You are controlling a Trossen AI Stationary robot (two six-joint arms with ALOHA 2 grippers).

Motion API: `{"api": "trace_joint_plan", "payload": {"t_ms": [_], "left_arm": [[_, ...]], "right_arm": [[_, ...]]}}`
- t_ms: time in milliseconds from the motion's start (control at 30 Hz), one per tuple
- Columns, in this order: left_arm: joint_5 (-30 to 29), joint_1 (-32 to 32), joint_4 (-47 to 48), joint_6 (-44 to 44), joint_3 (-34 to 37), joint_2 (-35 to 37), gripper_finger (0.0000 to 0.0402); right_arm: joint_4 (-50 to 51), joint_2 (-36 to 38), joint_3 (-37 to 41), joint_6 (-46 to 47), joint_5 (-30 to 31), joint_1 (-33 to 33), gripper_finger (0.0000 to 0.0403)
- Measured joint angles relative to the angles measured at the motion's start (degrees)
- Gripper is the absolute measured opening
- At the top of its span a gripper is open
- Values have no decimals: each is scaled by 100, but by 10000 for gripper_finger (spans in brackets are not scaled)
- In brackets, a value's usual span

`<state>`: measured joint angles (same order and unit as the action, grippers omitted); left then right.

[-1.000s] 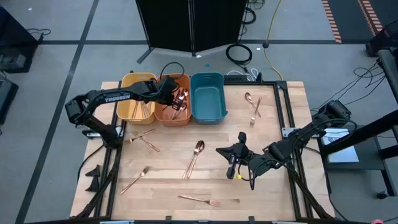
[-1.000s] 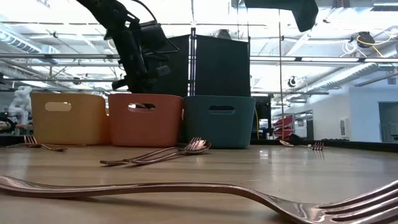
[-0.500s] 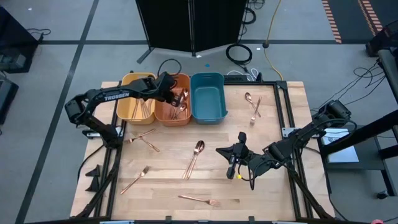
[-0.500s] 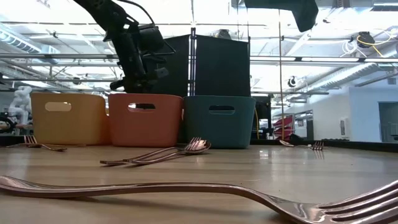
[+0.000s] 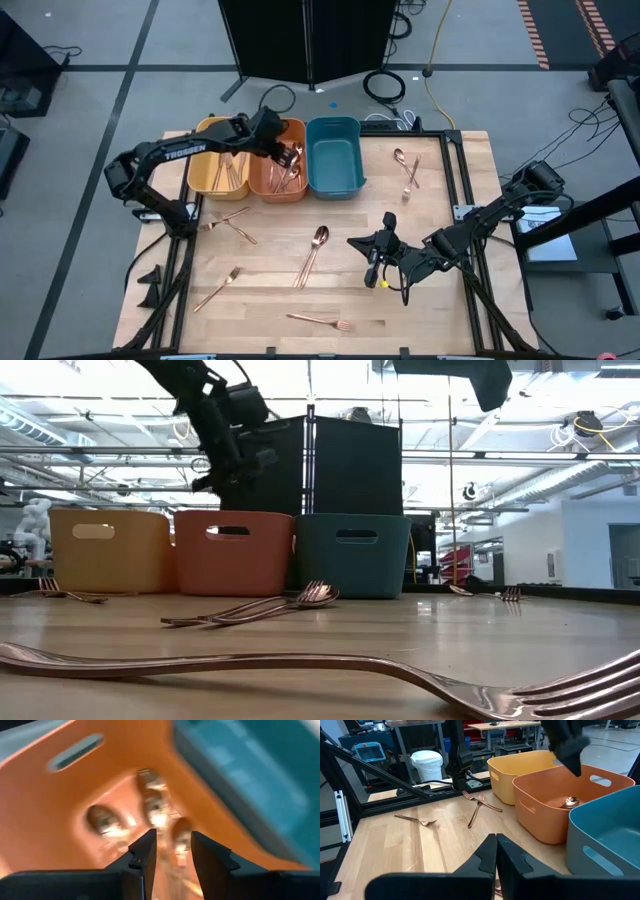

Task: Sort silverware
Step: Put the gold spoon into the orange bin

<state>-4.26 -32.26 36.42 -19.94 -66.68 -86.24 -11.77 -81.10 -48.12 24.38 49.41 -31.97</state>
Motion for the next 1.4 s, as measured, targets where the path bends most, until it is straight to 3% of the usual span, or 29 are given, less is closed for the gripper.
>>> {"api": "trace_joint_plan", "payload": {"t_ms": [133,267,533,800,900,1033,1167,1400], "left_arm": [[628,392,-15,306,-227,7,116],[705,1109,11,657,-215,7,116],[-38,2959,-1375,387,244,113,116],[-1059,4604,-3723,-365,1792,37,116],[-1251,4843,-4377,-1154,2239,-46,116],[-686,4833,-4415,-1818,2355,-297,116],[-305,4831,-4646,-1865,2207,-661,116],[-237,4755,-3936,-1834,1499,-1335,116]], "right_arm": [[73,0,0,0,1,0,0],[313,0,0,37,2,0,0],[1343,0,0,656,-2,55,0],[2774,0,120,1644,98,190,0],[3293,2,120,2156,33,335,0],[3746,2,120,2682,-583,586,0],[3714,2,119,2713,-749,745,0],[3684,2,-94,2293,-780,923,0]]}}
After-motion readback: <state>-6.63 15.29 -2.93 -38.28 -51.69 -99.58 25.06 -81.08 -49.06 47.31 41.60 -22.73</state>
